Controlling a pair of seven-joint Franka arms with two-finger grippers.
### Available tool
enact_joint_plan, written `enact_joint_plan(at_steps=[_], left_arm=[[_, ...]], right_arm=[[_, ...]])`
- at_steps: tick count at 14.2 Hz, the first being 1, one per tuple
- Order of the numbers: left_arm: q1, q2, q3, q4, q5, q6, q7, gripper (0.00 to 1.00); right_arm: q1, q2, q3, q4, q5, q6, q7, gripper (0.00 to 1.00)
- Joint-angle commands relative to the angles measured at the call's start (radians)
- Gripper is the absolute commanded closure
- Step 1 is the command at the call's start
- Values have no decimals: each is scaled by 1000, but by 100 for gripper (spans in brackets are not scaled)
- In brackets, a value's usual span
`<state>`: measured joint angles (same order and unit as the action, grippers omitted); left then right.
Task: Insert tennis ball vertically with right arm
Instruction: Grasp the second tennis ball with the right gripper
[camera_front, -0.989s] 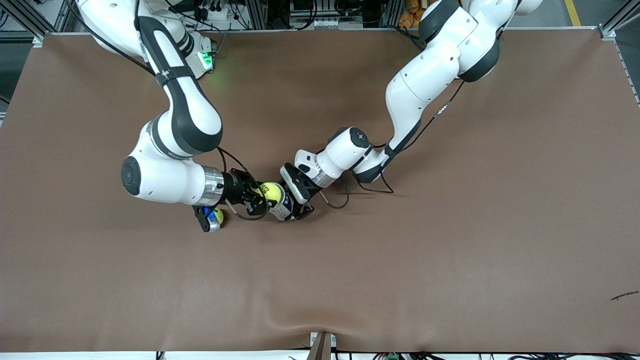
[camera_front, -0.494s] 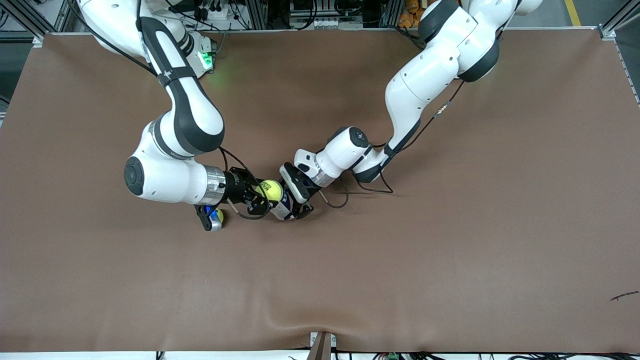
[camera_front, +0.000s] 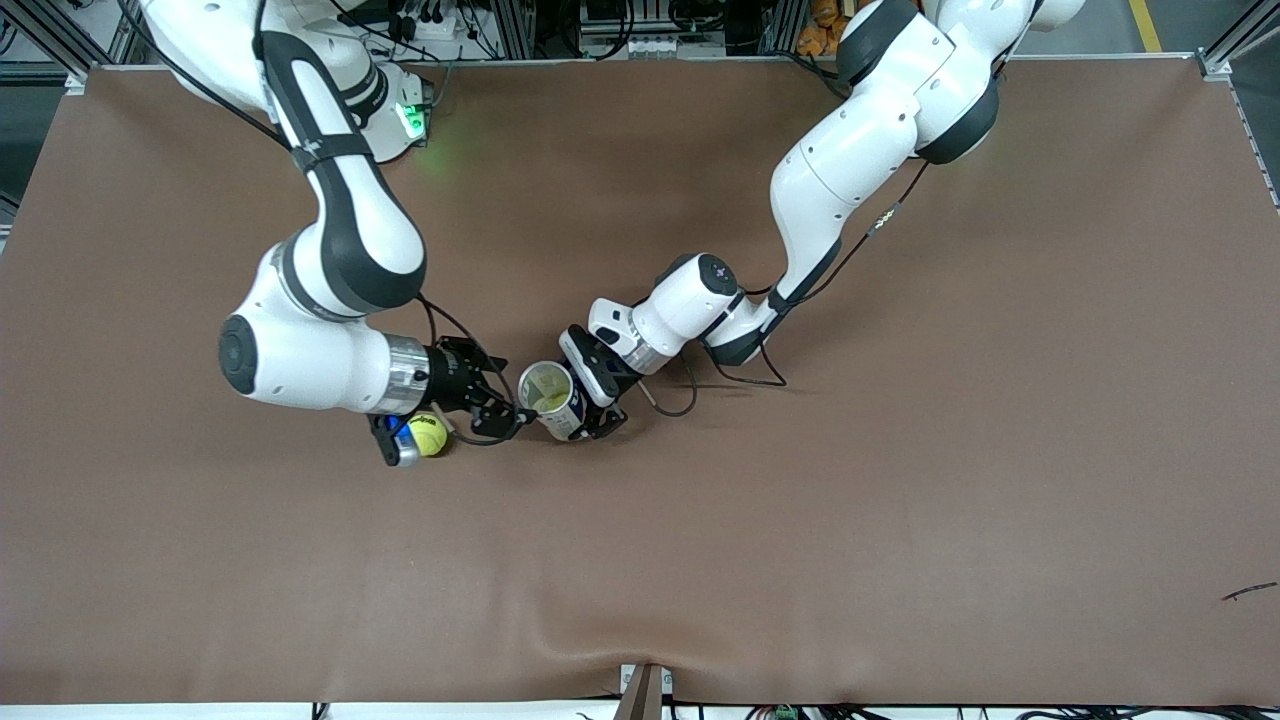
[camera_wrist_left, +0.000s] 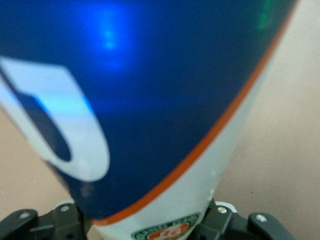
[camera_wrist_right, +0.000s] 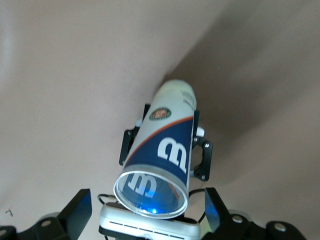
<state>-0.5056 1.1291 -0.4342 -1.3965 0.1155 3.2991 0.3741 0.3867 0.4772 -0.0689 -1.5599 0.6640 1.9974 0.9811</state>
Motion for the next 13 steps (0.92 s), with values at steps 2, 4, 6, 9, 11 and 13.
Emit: enact_joint_plan(at_steps=[2,4,6,9,11,13], left_arm=[[-8,6,8,10,-7,16,5,20],[-8,6,8,10,-7,16,6,20],[-8,6,8,10,-7,16,6,19],[-8,6,8,10,-5,16,8,19],[-8,6,8,10,-5,16,9,19],[-8,6,8,10,-5,16,11,19]], right_arm=[[-71,-26,11,-5,-229,-20,-11,0],[-101,-19,11,-6,-348,-20,-103,0],[-155,-2,11,-14,-388,-20,-238,0],[-198,70,11,-14,-402,-19,-392,0],[-198,116,11,-12,-446,-14,-406,0],[-192,156,12,-12,-458,-9,-404,0]])
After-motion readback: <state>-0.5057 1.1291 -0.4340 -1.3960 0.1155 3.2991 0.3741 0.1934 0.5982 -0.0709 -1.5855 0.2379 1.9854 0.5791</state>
